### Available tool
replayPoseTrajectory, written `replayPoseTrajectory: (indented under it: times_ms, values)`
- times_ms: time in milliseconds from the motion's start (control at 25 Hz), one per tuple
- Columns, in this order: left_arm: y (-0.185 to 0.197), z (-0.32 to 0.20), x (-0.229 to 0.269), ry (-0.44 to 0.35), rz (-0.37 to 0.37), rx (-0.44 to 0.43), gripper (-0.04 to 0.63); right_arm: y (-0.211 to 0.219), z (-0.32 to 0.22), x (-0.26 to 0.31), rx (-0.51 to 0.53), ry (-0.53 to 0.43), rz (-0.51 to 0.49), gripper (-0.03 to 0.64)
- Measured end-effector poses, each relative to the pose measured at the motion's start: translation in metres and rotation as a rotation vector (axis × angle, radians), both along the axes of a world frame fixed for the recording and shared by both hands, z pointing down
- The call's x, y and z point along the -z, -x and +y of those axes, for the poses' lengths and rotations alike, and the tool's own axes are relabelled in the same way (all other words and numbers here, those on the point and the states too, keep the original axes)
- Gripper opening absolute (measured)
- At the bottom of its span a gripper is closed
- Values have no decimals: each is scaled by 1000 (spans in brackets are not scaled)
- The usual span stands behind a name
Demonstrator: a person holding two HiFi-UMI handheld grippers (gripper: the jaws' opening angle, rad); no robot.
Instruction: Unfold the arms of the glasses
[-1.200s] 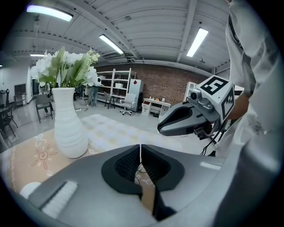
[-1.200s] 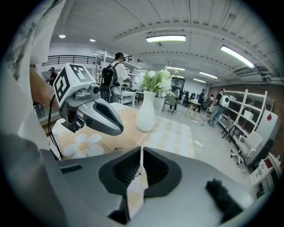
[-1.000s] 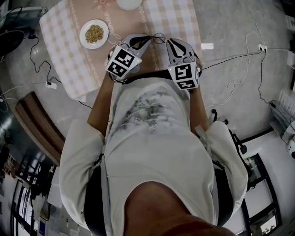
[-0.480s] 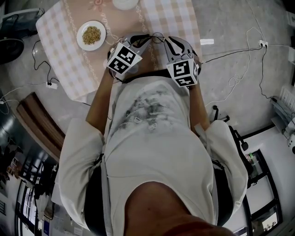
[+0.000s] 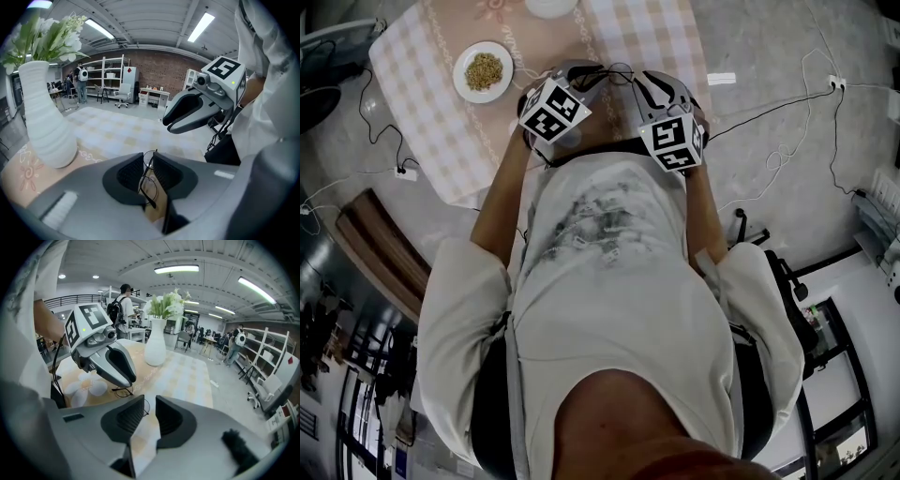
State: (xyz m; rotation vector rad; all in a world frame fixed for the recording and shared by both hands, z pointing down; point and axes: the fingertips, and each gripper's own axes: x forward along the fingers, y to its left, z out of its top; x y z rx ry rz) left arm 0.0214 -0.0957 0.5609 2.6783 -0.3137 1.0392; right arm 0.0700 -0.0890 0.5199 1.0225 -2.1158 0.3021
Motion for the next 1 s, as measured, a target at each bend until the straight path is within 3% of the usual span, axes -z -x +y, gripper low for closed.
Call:
replayPoseTrajectory:
  times_ms: [1000]
  values:
    - [-15,7,-37,5,-127,-169,94,-5,7,-12,-17,31,-6,91]
